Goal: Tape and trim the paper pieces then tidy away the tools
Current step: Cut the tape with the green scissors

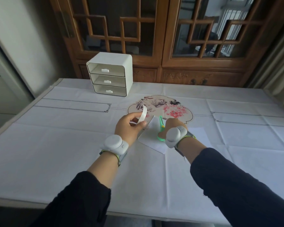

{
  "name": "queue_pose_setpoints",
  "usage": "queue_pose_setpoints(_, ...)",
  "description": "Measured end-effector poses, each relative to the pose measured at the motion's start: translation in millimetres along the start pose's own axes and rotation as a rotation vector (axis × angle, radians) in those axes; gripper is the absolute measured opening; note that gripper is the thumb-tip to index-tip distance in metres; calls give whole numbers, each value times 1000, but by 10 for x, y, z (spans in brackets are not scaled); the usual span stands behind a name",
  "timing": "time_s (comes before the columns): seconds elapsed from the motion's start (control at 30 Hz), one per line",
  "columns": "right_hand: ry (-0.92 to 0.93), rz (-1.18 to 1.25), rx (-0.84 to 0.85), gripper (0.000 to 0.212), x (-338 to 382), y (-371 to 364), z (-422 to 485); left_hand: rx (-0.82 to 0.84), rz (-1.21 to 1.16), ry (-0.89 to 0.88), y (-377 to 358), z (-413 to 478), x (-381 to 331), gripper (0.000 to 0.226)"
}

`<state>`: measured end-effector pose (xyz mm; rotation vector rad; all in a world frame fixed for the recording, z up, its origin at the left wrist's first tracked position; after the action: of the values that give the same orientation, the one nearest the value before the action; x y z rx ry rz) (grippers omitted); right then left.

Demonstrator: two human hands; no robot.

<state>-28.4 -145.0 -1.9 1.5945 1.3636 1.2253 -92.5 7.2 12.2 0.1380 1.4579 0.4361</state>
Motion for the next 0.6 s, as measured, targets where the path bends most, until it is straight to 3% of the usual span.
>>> queue_pose_setpoints(0.13,12,137,-22,17,-64,82,-52,20,-66,29,6,12,25,30)
queue_pose_setpoints(0.23,79,376,-25,36,-145,127,-88,32,-112,81,-3,64,58,23)
queue_pose_setpoints(0.37,193,546,-21,36,-233,180,-268,72,-168,131,-41,108,12,35)
queue_pose_setpoints(0.6,211,378,-63,40,-322,124,-446,110,-171,136,-114,77,-49,40)
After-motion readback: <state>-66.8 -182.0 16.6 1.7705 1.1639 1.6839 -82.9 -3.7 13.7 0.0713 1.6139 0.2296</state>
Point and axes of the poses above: each hand's wrist, its own z-axis towards the middle knuckle, its own y-axis out of the back of the hand, x = y × z, the point moved 2 cm from there along z, towards the middle knuckle, and after that the axes turned 3 degrees about x, right-handed, at the moved point
